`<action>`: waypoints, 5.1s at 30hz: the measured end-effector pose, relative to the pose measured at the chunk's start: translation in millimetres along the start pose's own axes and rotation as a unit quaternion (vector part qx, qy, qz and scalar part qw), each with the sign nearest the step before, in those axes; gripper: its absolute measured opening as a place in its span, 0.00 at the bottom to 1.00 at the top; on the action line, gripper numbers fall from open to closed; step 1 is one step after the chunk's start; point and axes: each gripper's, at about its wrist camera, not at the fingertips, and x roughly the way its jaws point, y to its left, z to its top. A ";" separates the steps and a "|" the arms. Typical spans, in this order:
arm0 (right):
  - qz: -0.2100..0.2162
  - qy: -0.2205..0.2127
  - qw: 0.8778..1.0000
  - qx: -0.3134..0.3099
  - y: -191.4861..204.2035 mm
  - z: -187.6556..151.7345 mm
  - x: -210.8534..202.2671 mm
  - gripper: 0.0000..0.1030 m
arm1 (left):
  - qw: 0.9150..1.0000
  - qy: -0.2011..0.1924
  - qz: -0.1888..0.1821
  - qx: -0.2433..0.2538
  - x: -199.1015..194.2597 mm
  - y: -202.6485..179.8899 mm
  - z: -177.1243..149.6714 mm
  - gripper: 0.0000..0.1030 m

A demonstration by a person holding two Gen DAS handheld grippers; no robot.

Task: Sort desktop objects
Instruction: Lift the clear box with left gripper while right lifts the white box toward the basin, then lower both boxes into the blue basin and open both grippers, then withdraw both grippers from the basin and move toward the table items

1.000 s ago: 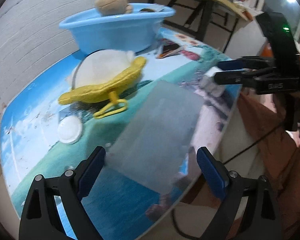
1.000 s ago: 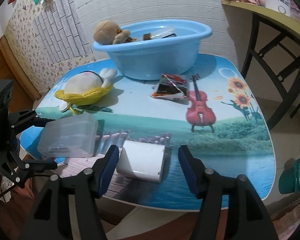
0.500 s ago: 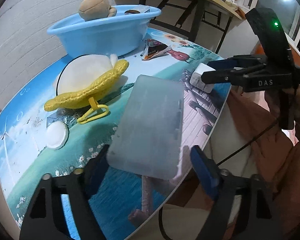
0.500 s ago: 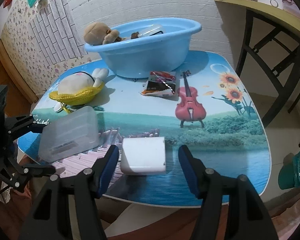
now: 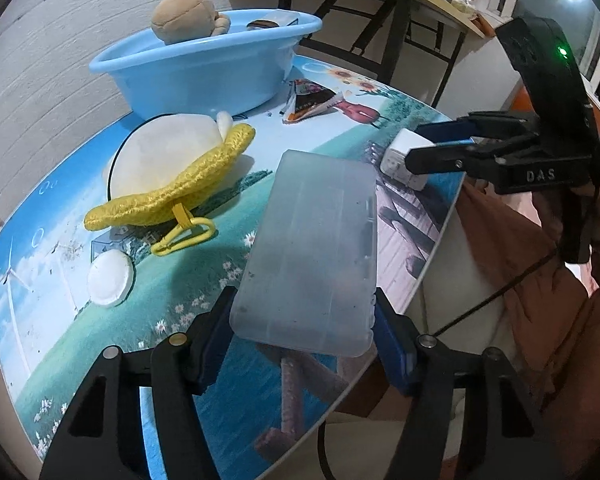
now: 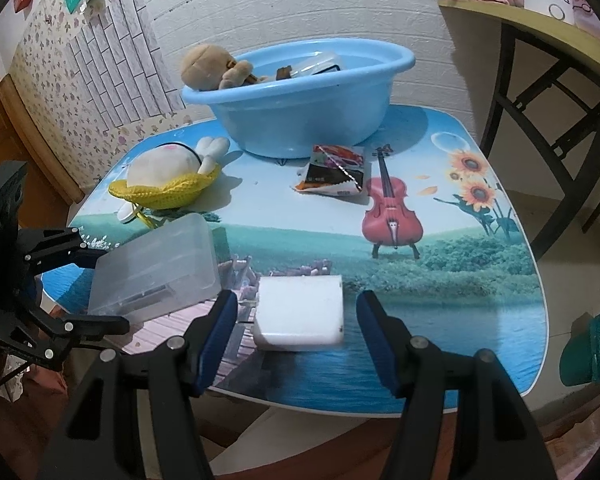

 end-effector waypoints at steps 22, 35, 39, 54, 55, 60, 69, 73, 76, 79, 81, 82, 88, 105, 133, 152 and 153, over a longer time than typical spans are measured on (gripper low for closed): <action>0.001 0.008 1.000 -0.016 5.4 -5.1 4.5 0.60 | 0.999 -0.012 0.035 -0.006 22.7 -6.0 22.9 0.77; 0.010 -0.017 1.000 -0.001 -1.3 -4.4 -4.1 0.58 | 0.998 -0.050 0.024 -0.018 4.5 -10.9 33.5 0.61; 0.009 -0.041 0.999 0.004 -4.4 4.4 -18.2 0.57 | 0.997 -0.075 0.030 -0.019 -15.4 -11.4 41.8 0.60; 0.021 -0.092 0.995 0.006 -6.7 31.6 -42.9 0.57 | 0.987 -0.150 0.053 -0.027 -77.9 -4.5 67.1 0.59; 0.023 -0.095 0.995 0.004 -5.8 33.6 -44.1 0.57 | 0.986 -0.157 0.058 -0.026 -83.3 -2.8 70.3 0.59; 0.029 -0.113 0.993 -0.007 -0.3 55.2 -46.0 0.57 | 0.982 -0.169 0.079 -0.029 -93.5 13.2 85.9 0.59; 0.039 -0.123 0.991 -0.022 0.1 92.9 -28.8 0.57 | 0.977 -0.171 0.122 -0.045 -83.7 55.0 115.5 0.60; 0.041 -0.123 0.991 -0.023 -3.1 107.7 -17.4 0.57 | 0.978 -0.164 0.118 -0.055 -72.6 72.8 130.8 0.60; 0.042 -0.124 0.991 -0.022 -6.2 117.1 -10.2 0.57 | 0.980 -0.154 0.116 -0.052 -59.6 78.4 138.3 0.60; 0.040 -0.125 0.991 -0.020 -8.7 126.7 -3.0 0.57 | 0.982 -0.147 0.104 -0.049 -45.4 82.5 146.4 0.60; 0.037 -0.129 0.991 -0.021 -10.7 136.1 2.2 0.57 | 0.984 -0.142 0.101 -0.048 -35.3 85.7 151.9 0.60; 0.035 -0.131 0.991 -0.023 -11.3 140.3 4.8 0.57 | 0.984 -0.139 0.099 -0.047 -30.7 87.8 155.6 0.60; 0.035 -0.132 0.990 -0.014 -21.2 167.8 31.6 0.50 | 0.986 -0.134 0.085 -0.041 -4.3 95.6 177.2 0.60; 0.027 -0.130 0.991 0.001 -28.1 151.7 25.6 0.48 | 0.987 -0.113 0.108 -0.039 -2.6 84.3 163.2 0.95; 0.000 -0.091 0.996 0.021 -19.1 79.8 2.5 0.49 | 0.984 -0.092 0.131 -0.076 -28.9 60.4 92.4 0.97; -0.013 -0.084 0.996 0.023 -19.5 62.2 -1.0 0.58 | 0.978 -0.079 0.147 -0.128 -41.7 83.3 44.7 0.99; -0.015 -0.081 0.996 0.024 -21.6 59.3 -0.1 0.58 | 0.977 -0.078 0.148 -0.130 -42.3 84.9 41.3 0.99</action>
